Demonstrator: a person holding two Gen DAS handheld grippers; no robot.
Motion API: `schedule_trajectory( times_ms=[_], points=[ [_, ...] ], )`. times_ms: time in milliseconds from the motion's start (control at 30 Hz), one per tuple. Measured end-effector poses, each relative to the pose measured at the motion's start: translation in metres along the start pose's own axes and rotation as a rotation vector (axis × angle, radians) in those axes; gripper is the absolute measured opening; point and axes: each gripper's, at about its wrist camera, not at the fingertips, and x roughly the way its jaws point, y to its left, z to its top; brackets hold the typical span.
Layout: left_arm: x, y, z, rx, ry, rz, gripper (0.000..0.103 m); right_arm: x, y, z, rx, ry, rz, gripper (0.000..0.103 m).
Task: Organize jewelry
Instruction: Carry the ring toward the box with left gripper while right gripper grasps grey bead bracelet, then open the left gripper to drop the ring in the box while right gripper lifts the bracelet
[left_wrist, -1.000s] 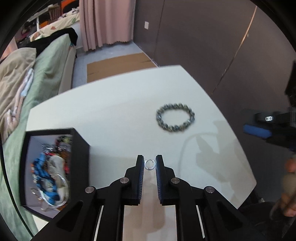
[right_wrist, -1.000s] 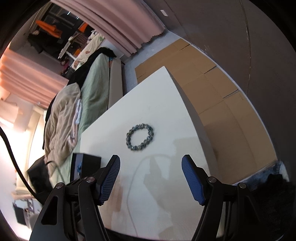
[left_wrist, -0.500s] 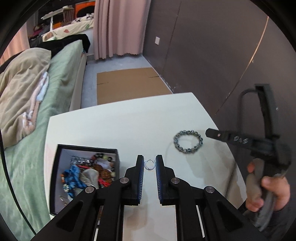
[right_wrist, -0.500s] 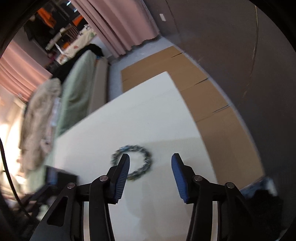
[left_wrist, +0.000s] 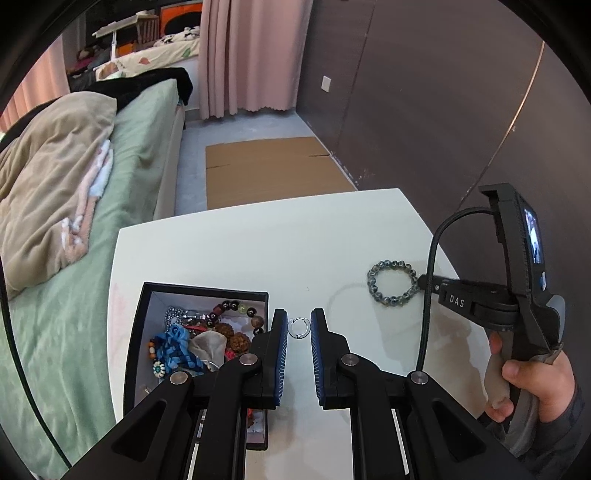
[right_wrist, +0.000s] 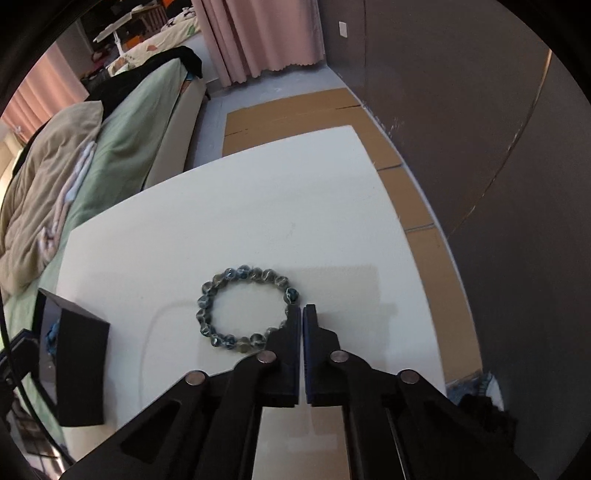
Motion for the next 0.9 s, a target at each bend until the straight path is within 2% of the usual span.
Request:
schedule_trajectory(
  times_ms=[33,133,233,467,500,567,633,700,767,900],
  points=[
    [-0.001,-0.001,-0.001,-0.002,0.001,-0.003,0.013,0.003,-0.003,-0.002,0.015,0.027,0.029,0.002],
    [-0.005,-0.005,-0.002,0.001,-0.003,-0.007,0.013,-0.002,-0.011,-0.007,0.054,0.033,0.103,0.002],
    [-0.012,-0.006,-0.006,0.001,-0.012,-0.016,0.013,-0.009,-0.02,-0.014,0.096,0.013,0.216,0.002],
    [-0.021,0.002,-0.007,-0.019,-0.027,-0.015,0.013,-0.015,-0.055,-0.017,0.255,-0.019,0.411,0.002],
    [-0.021,0.005,-0.006,-0.022,-0.029,-0.013,0.013,-0.013,-0.06,-0.016,0.276,-0.012,0.415,0.002],
    [-0.021,0.01,-0.004,-0.031,-0.031,-0.011,0.013,-0.008,-0.059,-0.014,0.289,0.0,0.369,0.002],
    [-0.02,0.013,-0.003,-0.036,-0.031,-0.008,0.013,-0.002,-0.053,-0.011,0.282,0.018,0.355,0.008],
    [-0.017,0.017,-0.002,-0.043,-0.03,-0.007,0.013,0.002,-0.047,-0.009,0.271,0.022,0.351,0.031],
    [-0.014,0.02,-0.001,-0.046,-0.026,-0.007,0.013,0.002,-0.044,-0.007,0.251,0.002,0.329,0.032],
    [-0.008,0.028,-0.001,-0.053,-0.015,0.0,0.013,0.01,-0.027,0.002,0.185,-0.008,0.22,0.032]
  ],
)
